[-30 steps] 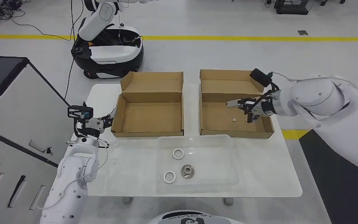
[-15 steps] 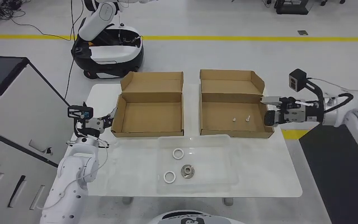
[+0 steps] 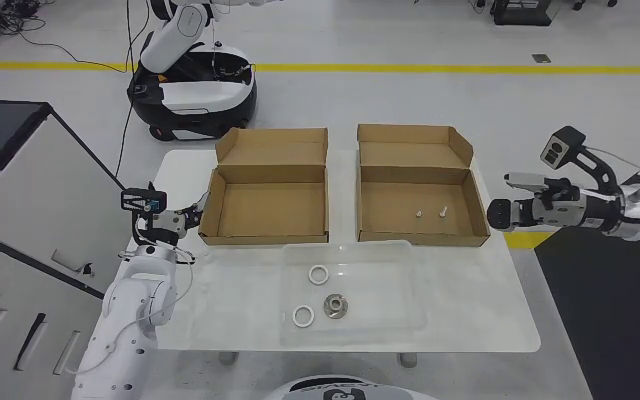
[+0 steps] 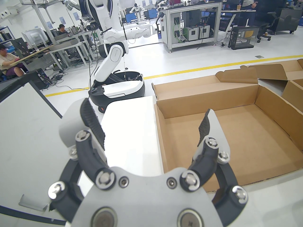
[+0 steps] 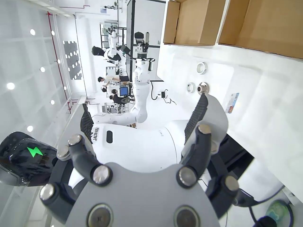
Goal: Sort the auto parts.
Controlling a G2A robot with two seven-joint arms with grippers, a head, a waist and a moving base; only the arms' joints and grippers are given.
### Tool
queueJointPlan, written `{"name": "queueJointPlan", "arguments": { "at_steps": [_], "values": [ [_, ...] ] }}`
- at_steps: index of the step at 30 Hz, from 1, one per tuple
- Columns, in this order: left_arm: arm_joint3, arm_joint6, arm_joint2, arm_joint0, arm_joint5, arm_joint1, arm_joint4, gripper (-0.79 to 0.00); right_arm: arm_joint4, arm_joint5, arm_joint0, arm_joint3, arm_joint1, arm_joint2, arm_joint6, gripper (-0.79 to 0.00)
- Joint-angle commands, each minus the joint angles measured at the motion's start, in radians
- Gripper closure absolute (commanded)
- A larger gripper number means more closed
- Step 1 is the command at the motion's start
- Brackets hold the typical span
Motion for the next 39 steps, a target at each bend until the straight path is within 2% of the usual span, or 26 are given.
{"name": "queueJointPlan", "arguments": {
  "at_steps": [1, 10, 15, 19, 26, 30, 36, 39],
  "values": [
    [0.0, 0.0, 0.0, 0.0, 0.0, 0.0, 0.0, -0.785, 0.0, 0.0, 0.0, 0.0, 0.0, 0.0, 0.0, -0.785],
    [-0.002, 0.0, -0.001, -0.002, 0.0, 0.0, -0.001, -0.785, 0.0, 0.0, 0.0, 0.0, 0.0, 0.0, 0.0, -0.785],
    [-0.072, -0.067, 0.018, -0.006, -0.016, -0.001, 0.039, -0.785, 0.0, 0.0, 0.0, 0.0, 0.0, 0.0, 0.0, -0.785],
    [-0.15, -0.229, 0.06, -0.027, -0.047, 0.002, 0.139, -0.785, 0.0, 0.0, 0.0, 0.0, 0.0, 0.0, 0.0, -0.785],
    [-0.278, -0.492, 0.177, -0.11, -0.131, -0.001, 0.28, -0.785, 0.0, 0.0, 0.0, 0.0, 0.0, 0.0, 0.0, -0.785],
    [-0.333, -0.6, 0.227, -0.151, -0.199, -0.002, 0.305, -0.785, 0.0, 0.0, 0.0, 0.0, 0.0, 0.0, 0.0, -0.785],
    [-0.406, -0.76, 0.313, -0.198, -0.353, -0.004, 0.302, -0.785, 0.0, 0.0, 0.0, 0.0, 0.0, 0.0, 0.0, -0.785],
    [-0.417, -0.829, 0.353, -0.23, -0.411, -0.006, 0.273, -0.785, 0.0, 0.0, 0.0, 0.0, 0.0, 0.0, 0.0, -0.785]
  ]
}}
